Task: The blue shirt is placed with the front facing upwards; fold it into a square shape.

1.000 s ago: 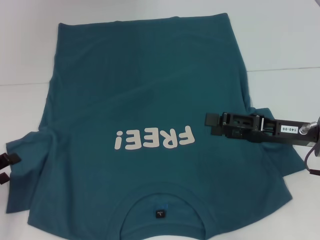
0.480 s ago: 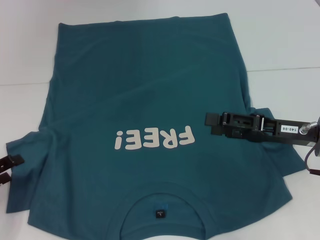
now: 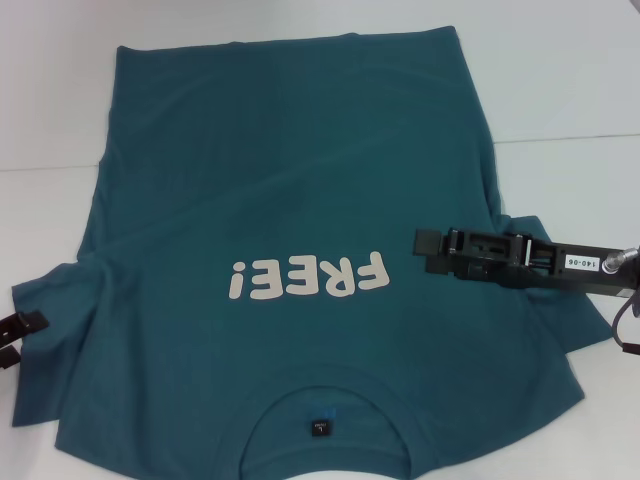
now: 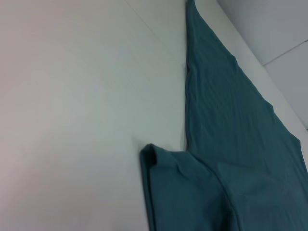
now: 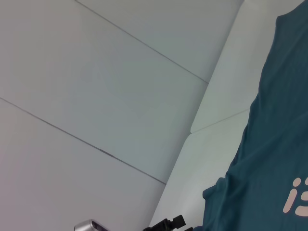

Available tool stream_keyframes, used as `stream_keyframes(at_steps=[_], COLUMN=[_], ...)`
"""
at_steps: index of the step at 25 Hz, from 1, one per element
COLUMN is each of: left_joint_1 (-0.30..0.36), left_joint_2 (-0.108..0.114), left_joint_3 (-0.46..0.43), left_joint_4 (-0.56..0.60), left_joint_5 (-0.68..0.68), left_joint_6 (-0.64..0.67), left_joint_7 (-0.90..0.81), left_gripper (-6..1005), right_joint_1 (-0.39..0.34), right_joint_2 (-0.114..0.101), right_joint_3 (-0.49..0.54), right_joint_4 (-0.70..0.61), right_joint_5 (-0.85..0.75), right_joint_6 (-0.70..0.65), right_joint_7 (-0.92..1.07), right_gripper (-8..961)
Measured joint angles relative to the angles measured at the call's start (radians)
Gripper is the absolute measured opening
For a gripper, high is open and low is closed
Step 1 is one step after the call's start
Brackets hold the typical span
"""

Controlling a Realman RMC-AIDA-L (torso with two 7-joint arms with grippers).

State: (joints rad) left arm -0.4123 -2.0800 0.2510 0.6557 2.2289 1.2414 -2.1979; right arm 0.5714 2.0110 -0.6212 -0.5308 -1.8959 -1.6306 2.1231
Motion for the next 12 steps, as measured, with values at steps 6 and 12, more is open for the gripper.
stream_keyframes(at_steps=[6,12], left_joint_1=[-0.002,-0.004], left_joint_2=[0.000,0.000], left_joint_3=[0.001,0.023], left_joint_4=[0.000,-0.001], left_joint_5=[0.000,0.014], left_joint_6=[-0.019,-0.028], left_joint_7=[0.000,-0.001], left_gripper=[764,762], right_joint_1=[-0.001,-0.001], right_joint_2=[0.000,0.000], right_joint_3=[0.000,0.000], right_joint_4=[0.000,0.000], right_joint_5=[0.000,0.000], right_joint_6=[0.000,0.000], right_joint_7=[0.000,0.000], right_gripper=[943,943])
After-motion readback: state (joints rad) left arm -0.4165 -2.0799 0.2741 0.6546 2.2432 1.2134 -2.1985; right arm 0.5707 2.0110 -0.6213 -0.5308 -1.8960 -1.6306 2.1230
